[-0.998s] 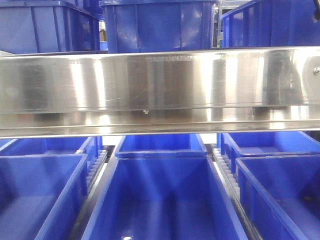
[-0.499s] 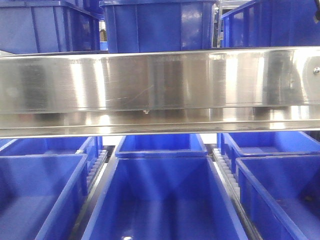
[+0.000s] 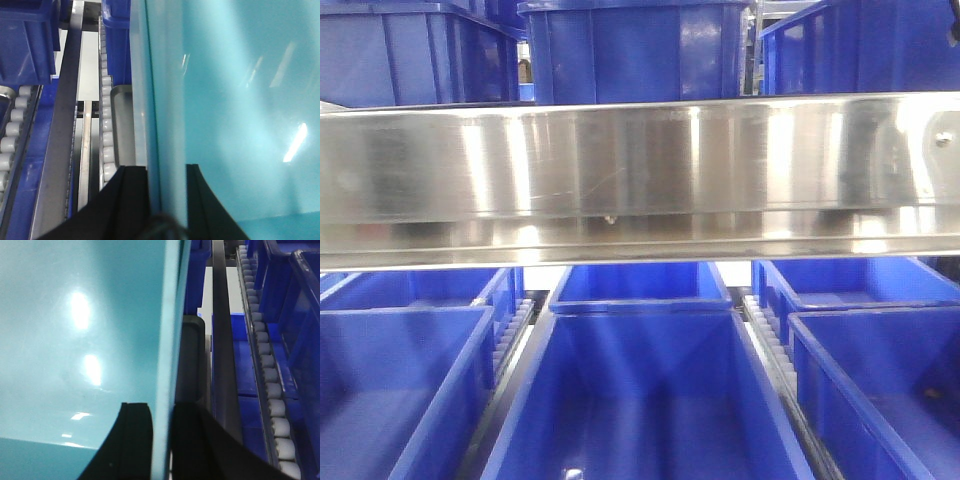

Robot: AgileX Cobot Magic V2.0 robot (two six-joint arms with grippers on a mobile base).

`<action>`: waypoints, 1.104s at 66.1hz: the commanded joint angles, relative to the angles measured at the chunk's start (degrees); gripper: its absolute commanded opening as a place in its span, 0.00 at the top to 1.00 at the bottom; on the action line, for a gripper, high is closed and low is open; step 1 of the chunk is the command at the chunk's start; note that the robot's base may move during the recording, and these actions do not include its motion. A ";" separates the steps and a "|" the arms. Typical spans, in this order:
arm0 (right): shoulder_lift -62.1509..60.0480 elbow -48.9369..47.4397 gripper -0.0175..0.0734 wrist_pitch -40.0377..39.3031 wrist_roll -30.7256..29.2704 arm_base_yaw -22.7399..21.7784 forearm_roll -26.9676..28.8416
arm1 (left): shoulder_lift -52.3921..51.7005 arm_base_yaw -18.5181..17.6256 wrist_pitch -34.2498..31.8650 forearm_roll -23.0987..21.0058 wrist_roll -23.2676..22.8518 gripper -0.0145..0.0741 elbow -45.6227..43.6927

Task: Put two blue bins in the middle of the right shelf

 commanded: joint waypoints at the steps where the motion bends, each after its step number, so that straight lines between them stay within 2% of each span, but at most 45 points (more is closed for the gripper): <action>1: -0.81 -1.06 0.99 -4.98 -0.98 0.00 0.73 | -1.38 -0.19 -6.22 -0.55 0.33 0.96 -1.16; 28: 3.27 -1.06 0.99 -7.78 -0.98 0.00 0.73 | -1.38 -0.19 -6.57 -0.55 0.33 0.96 -1.16; 51: 3.40 -1.06 0.99 -7.90 -0.98 0.00 0.73 | -1.38 -0.19 -9.63 -0.55 0.33 0.96 -1.16; 73: 3.40 -1.06 0.99 -7.90 -0.98 0.00 0.73 | -1.38 -0.19 -9.85 -0.55 0.33 0.96 -1.16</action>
